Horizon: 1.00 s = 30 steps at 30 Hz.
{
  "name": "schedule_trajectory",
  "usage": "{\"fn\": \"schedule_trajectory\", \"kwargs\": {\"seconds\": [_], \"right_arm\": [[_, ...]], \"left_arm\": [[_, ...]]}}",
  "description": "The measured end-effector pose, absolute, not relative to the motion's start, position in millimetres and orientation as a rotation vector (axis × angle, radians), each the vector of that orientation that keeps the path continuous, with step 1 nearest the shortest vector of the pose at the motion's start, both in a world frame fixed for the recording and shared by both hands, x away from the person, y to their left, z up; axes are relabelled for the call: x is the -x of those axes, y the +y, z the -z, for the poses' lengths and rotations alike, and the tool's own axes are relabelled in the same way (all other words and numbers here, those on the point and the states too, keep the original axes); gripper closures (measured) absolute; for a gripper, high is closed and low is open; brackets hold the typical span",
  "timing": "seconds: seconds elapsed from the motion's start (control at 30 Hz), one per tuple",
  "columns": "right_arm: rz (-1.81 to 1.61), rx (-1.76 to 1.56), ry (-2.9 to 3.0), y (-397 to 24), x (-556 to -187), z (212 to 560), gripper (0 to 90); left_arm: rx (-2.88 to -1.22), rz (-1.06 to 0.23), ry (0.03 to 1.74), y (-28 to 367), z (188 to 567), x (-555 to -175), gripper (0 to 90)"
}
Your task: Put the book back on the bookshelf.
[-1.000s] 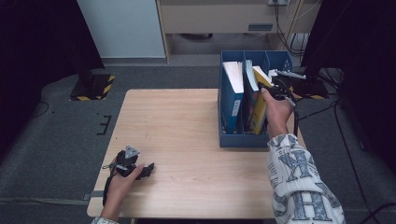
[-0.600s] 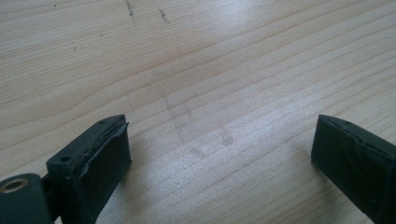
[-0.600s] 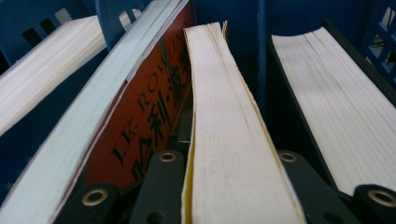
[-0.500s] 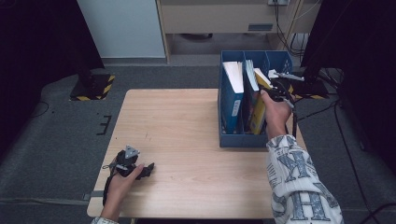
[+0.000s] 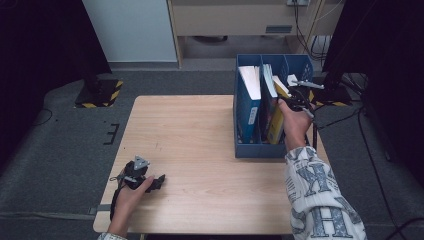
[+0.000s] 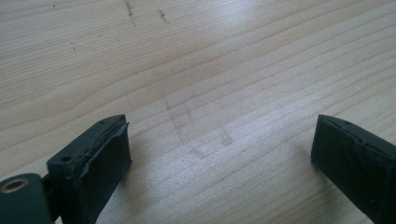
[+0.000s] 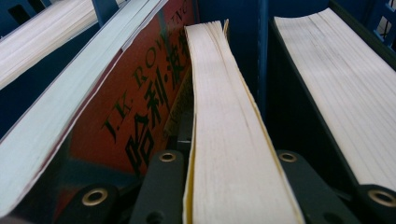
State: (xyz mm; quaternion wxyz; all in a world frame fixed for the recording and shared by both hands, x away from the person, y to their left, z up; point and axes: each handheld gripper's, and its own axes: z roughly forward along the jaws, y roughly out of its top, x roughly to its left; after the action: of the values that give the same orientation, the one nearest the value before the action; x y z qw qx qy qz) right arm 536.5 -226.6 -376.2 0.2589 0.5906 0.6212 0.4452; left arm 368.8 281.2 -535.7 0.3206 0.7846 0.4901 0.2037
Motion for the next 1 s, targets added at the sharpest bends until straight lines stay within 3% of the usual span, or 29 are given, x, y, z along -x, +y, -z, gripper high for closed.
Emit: {"fn": "schedule_trajectory", "kwargs": {"seconds": [1.0], "right_arm": [[-1.2,-1.606,1.779,-234,-513,370,69.1]], "left_arm": [[-2.066,-0.536,1.284,280,536,-369,4.2]]}}
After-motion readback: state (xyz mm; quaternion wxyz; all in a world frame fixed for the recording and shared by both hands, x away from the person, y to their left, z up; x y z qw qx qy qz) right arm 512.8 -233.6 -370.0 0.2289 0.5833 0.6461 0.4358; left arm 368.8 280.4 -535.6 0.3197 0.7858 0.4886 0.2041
